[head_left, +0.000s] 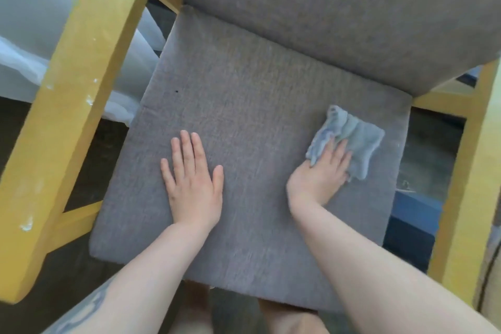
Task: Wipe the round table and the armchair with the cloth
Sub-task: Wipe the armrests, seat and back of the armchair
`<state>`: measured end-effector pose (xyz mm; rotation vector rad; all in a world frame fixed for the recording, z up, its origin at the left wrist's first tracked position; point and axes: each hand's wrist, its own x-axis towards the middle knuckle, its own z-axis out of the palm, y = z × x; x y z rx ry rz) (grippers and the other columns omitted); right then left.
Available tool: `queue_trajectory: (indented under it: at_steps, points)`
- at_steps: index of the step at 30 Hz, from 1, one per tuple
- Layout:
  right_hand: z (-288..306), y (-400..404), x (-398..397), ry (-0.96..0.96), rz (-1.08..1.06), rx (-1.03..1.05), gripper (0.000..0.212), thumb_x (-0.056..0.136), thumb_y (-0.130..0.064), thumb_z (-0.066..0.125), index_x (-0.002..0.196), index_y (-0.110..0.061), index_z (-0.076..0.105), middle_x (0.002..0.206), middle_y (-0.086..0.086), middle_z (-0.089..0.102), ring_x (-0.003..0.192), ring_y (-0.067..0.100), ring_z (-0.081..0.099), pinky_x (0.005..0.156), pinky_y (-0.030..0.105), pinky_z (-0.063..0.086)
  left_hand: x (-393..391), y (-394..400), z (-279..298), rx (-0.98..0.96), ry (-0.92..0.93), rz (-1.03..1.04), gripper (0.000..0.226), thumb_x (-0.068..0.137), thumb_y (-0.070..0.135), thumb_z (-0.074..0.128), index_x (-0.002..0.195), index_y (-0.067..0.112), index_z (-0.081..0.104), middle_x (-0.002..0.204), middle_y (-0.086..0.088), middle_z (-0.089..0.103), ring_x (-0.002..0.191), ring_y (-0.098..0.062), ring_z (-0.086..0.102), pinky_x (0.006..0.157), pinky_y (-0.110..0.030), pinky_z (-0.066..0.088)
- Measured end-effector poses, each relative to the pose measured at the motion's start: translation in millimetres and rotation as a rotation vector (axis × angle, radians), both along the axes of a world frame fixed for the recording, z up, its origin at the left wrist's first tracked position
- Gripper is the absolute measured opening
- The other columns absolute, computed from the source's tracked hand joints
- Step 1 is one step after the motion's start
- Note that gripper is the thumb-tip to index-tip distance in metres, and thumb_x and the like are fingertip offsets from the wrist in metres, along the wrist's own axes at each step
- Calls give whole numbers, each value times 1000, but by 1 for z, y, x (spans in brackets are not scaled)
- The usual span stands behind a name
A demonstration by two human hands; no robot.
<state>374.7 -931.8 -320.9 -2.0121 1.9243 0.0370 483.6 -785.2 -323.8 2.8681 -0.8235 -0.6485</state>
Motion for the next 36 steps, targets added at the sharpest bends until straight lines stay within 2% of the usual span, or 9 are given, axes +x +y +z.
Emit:
queue_trajectory:
  at_steps: [5, 10, 16, 19, 22, 25, 29, 34, 36]
  points:
    - [-9, 33, -50, -105, 1379, 43, 71, 78, -15, 40, 147, -27, 29, 155, -4, 28, 143, 20, 20, 116, 44, 11, 5, 23, 1, -10, -2, -141, 69, 95, 28, 38, 153, 12, 4, 161, -5, 0, 148, -21, -2, 117, -45, 1]
    - [-5, 62, -40, -58, 349, -46, 67, 77, -13, 37, 144, -22, 39, 152, 3, 34, 142, 24, 23, 116, 44, 3, 13, 62, 5, 7, -13, -220, 63, 98, 42, 19, 153, 18, 1, 161, -2, 1, 148, -18, -3, 119, -44, 2]
    - [12, 139, -70, -86, 1236, -117, 43, 78, -17, 50, 119, -20, 63, 134, 7, 57, 121, 29, 48, 106, 44, 30, 18, 109, 5, 14, -17, -390, 63, 98, 42, 20, 154, 20, -1, 161, -2, -2, 148, -19, -6, 119, -45, 1]
    - [14, 109, -81, 27, 705, -170, 29, 72, -15, 53, 98, -16, 65, 136, 10, 54, 124, 30, 44, 102, 44, 30, 22, 127, 9, 23, 12, -433, 63, 97, 47, 12, 153, 23, -3, 160, 0, -5, 148, -19, -8, 119, -46, 0]
    - [16, 150, -32, 15, 289, -97, 56, 74, -10, 42, 130, -8, 46, 155, 10, 26, 144, 32, 17, 115, 55, 13, 15, 128, 8, 5, 5, -404, 60, 100, 43, 14, 154, 22, -4, 161, -2, -6, 147, -20, -10, 118, -47, -3]
    - [24, 237, 4, -2, 476, 59, 72, 77, -22, 28, 148, -13, 19, 160, 5, 7, 147, 31, -1, 115, 60, 4, 7, 124, 5, -12, 1, -341, 63, 100, 38, 27, 154, 21, -2, 161, -3, -6, 147, -22, -9, 116, -48, -4]
    - [19, 223, -73, 7, 900, -45, 65, 86, -18, 39, 149, -24, 27, 157, -3, 24, 146, 21, 15, 114, 55, 13, 3, 123, 3, -38, -9, -308, 65, 99, 33, 36, 154, 20, 3, 161, -4, -1, 148, -25, -5, 117, -51, -2]
    - [13, 200, -129, 113, 19, -123, 73, 78, 2, 44, 148, -16, 31, 158, 3, 20, 147, 24, 8, 118, 48, 3, -30, 104, 2, -50, -64, -180, 60, 100, 34, 25, 154, 14, 8, 161, -9, 5, 147, -30, 1, 116, -54, 2]
    - [13, 234, -101, 3, 170, -69, 72, 76, -5, 36, 148, -16, 32, 158, 3, 19, 147, 27, 8, 118, 47, 6, -53, 94, 3, -55, -32, -250, 60, 99, 36, 24, 154, 15, 10, 161, -9, 7, 147, -29, 3, 115, -55, 3]
